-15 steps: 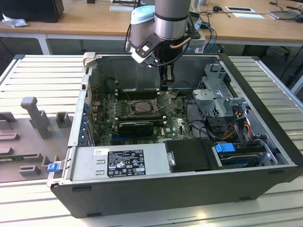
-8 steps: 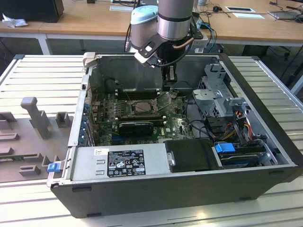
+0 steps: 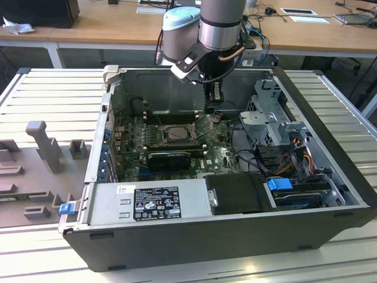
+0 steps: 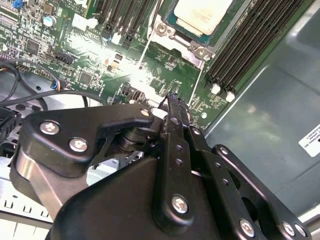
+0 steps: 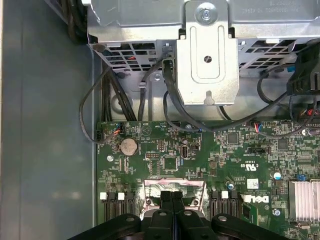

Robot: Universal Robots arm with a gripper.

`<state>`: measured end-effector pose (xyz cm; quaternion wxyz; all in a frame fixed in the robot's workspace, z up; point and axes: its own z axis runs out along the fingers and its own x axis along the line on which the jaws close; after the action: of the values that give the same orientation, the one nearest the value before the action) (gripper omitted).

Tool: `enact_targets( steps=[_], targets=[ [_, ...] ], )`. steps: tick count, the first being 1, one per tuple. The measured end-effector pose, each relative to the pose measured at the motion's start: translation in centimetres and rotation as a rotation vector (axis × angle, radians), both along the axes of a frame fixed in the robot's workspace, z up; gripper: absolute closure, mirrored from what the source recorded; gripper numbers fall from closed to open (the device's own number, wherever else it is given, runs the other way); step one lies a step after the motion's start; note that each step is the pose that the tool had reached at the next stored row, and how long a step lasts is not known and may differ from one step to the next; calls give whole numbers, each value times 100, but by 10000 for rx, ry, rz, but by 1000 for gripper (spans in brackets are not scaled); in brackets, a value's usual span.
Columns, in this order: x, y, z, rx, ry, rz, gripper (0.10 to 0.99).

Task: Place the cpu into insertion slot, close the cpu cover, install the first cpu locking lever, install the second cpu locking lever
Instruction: 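Close the cpu cover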

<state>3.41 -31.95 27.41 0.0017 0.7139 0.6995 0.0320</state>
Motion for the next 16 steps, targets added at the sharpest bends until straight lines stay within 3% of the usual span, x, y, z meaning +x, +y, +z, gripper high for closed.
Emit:
enact_targets(
  steps=[6, 16],
  targets=[
    [63, 0, 0, 0, 13, 0, 980],
    [291, 0, -16, -1, 88, 0, 980]
  ],
)
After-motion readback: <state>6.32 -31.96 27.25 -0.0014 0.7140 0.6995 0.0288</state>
